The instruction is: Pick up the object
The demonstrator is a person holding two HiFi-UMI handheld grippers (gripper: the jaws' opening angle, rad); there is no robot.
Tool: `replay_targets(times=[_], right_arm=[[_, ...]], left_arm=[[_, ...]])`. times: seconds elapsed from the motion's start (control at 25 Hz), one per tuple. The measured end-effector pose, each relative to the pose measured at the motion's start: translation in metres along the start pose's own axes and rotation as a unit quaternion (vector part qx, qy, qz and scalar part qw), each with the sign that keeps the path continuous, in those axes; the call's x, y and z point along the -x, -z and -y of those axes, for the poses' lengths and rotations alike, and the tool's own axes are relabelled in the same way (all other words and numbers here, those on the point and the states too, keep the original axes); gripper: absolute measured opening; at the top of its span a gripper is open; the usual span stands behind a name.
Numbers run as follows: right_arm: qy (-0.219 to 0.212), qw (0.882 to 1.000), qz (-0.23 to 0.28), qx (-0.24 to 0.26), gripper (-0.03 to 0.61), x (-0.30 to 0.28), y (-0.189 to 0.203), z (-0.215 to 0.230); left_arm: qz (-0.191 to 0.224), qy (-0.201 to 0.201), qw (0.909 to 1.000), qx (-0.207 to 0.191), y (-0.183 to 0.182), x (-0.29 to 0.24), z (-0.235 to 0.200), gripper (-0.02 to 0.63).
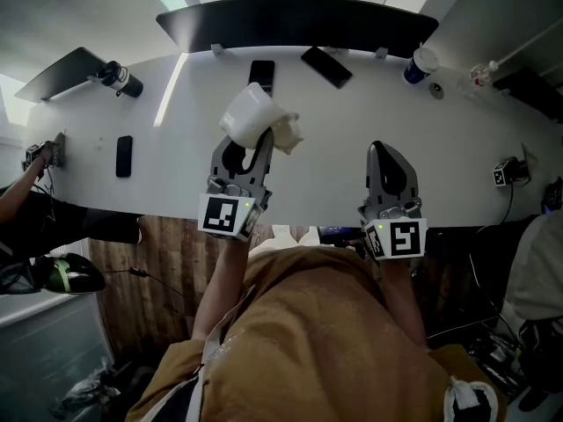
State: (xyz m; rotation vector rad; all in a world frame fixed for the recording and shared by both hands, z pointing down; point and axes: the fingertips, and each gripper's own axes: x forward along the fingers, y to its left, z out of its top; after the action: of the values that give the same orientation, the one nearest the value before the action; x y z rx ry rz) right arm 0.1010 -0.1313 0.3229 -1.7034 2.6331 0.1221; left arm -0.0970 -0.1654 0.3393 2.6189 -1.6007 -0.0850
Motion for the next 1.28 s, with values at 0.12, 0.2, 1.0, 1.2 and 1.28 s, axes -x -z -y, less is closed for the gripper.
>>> replay_targets(times=[0.12,0.2,1.0,1.2,1.28], right_arm=[[-0.003,1.0,0.0,0.002,0.008,0.0,-0.001,-0.001],[-0.002,1.0,-0.002,0.003,0.008,0.0,0.0,-0.001],[0.048,0.999,-0.017,0.014,0.008,0.0,-0.005,0.012],[0.044,0.999,-0.006,0.021,0.008,0.003,-0.007,0.013],[0.044,0.999,-0.011,0.015,0.008,0.003,-0.007,0.011]], left_arm=[[0.015,0.0,0.9999,-0.008,-0.01,0.002,0.002,0.147],[0.021,-0.002,0.9996,-0.016,-0.015,0.004,0.002,0.147],[0.018,-0.043,0.9941,-0.098,-0.021,0.016,-0.005,0.147],[0.015,-0.05,0.9935,-0.102,-0.021,0.019,-0.006,0.147],[0.018,-0.05,0.9932,-0.103,-0.022,0.02,-0.007,0.147]])
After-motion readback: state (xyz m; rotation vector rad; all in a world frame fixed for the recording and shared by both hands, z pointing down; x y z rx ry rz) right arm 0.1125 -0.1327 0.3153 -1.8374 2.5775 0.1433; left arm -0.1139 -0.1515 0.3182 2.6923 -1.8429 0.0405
